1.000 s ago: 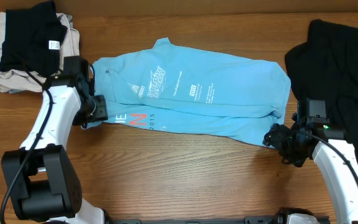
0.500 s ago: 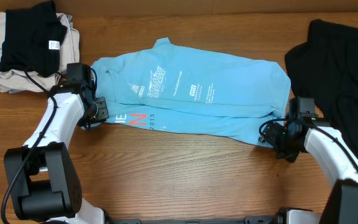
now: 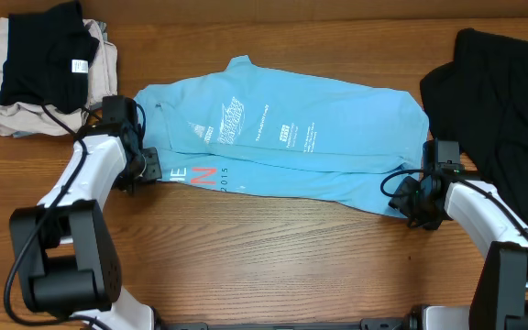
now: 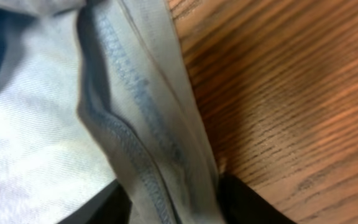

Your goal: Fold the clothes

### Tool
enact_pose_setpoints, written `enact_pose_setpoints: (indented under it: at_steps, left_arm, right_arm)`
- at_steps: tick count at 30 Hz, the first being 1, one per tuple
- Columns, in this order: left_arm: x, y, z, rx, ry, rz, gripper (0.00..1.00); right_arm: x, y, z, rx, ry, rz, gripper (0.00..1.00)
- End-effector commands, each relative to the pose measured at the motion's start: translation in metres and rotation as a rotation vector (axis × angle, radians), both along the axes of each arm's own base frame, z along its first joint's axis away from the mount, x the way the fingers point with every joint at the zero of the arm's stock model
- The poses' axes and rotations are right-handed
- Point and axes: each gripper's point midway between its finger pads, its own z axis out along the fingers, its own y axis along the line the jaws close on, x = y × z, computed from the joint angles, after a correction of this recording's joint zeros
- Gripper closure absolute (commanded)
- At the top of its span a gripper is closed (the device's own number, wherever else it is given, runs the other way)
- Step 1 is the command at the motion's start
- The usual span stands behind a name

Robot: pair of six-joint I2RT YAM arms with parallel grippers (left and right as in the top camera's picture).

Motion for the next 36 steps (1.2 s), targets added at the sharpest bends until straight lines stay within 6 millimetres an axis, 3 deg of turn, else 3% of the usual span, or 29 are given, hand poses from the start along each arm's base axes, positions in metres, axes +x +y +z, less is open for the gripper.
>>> enact_pose_setpoints:
  at_steps: [1,5,9,15,22,29,32,35,36]
  left_arm:
    - [-0.009,-0.004,-0.020,-0.010,0.068,0.002,0.69]
    - [-0.013,-0.004,-0.028,-0.015,0.099,0.003,0.75]
    - [-0.011,-0.002,-0.029,-0.005,0.093,0.003,0.96]
    - [0.001,0.000,-0.016,0.007,0.069,0.004,0.96]
    - [0.010,0.021,0.033,0.116,0.105,0.014,0.96]
    - [0.007,0.045,0.076,0.233,0.140,0.063,0.96]
    - [0.010,0.040,0.080,0.197,0.130,0.069,0.96]
    - [0.012,0.021,0.071,0.088,0.122,0.053,0.96]
    - [0.012,0.014,0.066,0.046,0.123,0.035,0.87]
  right_arm:
    - [-0.004,-0.003,-0.005,-0.016,0.018,-0.006,0.59]
    - [-0.003,-0.003,-0.004,-0.016,0.015,-0.006,0.81]
    - [0.002,-0.004,0.000,-0.017,0.006,-0.006,0.96]
    - [0.011,-0.005,0.018,-0.017,0.012,-0.001,0.96]
    - [0.008,-0.007,0.056,-0.012,0.085,0.014,0.96]
    - [-0.012,-0.018,0.080,0.004,0.180,0.010,0.96]
    - [-0.016,-0.025,0.081,0.014,0.185,0.004,0.96]
    - [-0.009,-0.025,0.081,0.047,0.151,-0.006,0.96]
    - [-0.007,-0.024,0.081,0.056,0.140,-0.008,0.96]
